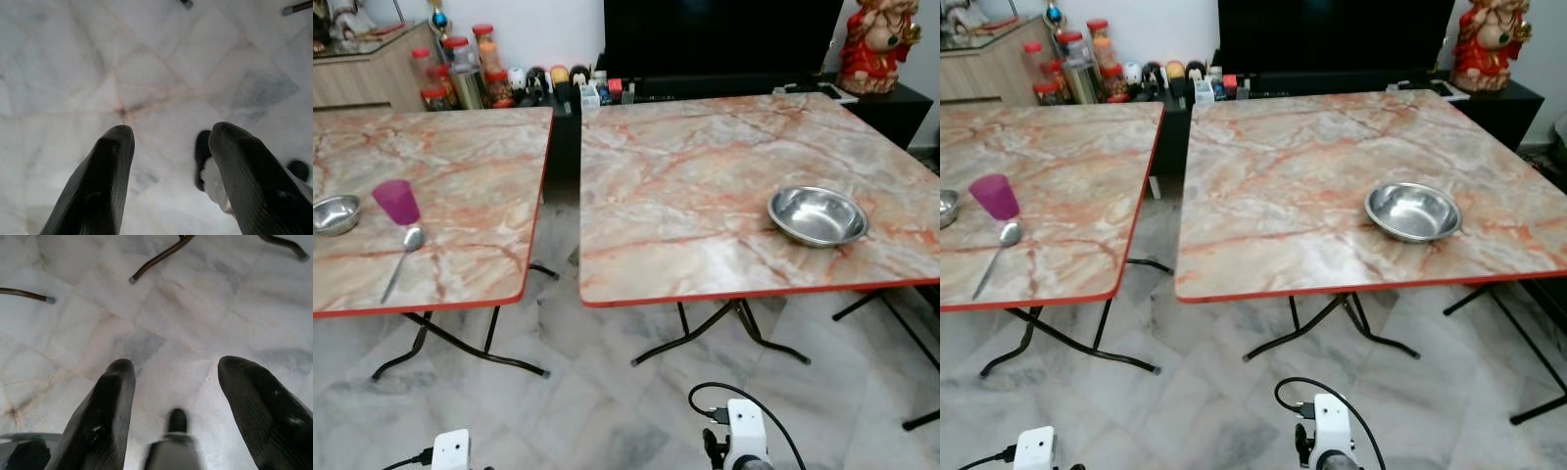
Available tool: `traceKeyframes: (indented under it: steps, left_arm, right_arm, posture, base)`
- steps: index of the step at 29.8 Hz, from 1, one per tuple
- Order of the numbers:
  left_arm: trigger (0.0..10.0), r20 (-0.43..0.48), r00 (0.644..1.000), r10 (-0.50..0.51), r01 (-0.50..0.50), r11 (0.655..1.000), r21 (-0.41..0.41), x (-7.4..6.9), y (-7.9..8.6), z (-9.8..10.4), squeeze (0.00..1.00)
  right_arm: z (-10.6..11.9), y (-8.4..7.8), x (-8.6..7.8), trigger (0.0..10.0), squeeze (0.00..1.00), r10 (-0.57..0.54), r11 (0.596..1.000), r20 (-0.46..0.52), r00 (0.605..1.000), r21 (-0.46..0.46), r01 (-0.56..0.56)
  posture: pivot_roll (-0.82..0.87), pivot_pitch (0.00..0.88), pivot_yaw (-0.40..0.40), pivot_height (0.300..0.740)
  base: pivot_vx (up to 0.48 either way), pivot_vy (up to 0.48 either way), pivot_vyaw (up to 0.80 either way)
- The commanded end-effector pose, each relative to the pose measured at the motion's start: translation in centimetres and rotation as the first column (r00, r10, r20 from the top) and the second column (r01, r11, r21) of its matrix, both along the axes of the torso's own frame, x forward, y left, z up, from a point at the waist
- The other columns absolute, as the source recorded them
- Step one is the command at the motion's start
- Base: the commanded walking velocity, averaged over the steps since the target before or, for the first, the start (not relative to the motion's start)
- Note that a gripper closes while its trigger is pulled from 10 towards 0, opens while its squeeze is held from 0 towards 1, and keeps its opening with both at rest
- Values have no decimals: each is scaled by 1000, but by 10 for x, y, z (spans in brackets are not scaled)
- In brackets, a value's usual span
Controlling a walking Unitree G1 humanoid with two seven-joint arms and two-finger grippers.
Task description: Setting the table
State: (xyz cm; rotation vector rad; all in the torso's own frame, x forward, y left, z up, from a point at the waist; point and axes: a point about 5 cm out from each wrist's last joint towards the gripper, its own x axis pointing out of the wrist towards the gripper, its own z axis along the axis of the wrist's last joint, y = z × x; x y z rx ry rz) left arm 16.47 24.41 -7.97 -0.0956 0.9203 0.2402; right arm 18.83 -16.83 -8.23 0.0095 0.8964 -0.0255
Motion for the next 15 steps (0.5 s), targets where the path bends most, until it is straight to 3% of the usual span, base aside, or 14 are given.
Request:
traceKeyframes:
  steps: [1,15]
  left_arm:
    - [10000,2,1000,17,-17,1000,-11,1,-2,0,0]
    - [10000,-1,1000,24,-24,1000,-12,0,-2,-1,0]
  right_arm:
    - [-1,-5,-2,10000,0,-24,1000,-5,1000,-4,24]
    - [1,-3,2,10000,0,-28,1000,12,1000,4,28]
  posture:
    - [37,0,46,740]
    - [41,0,46,740]
  base:
    - [0,382,0]
    - [0,384,0]
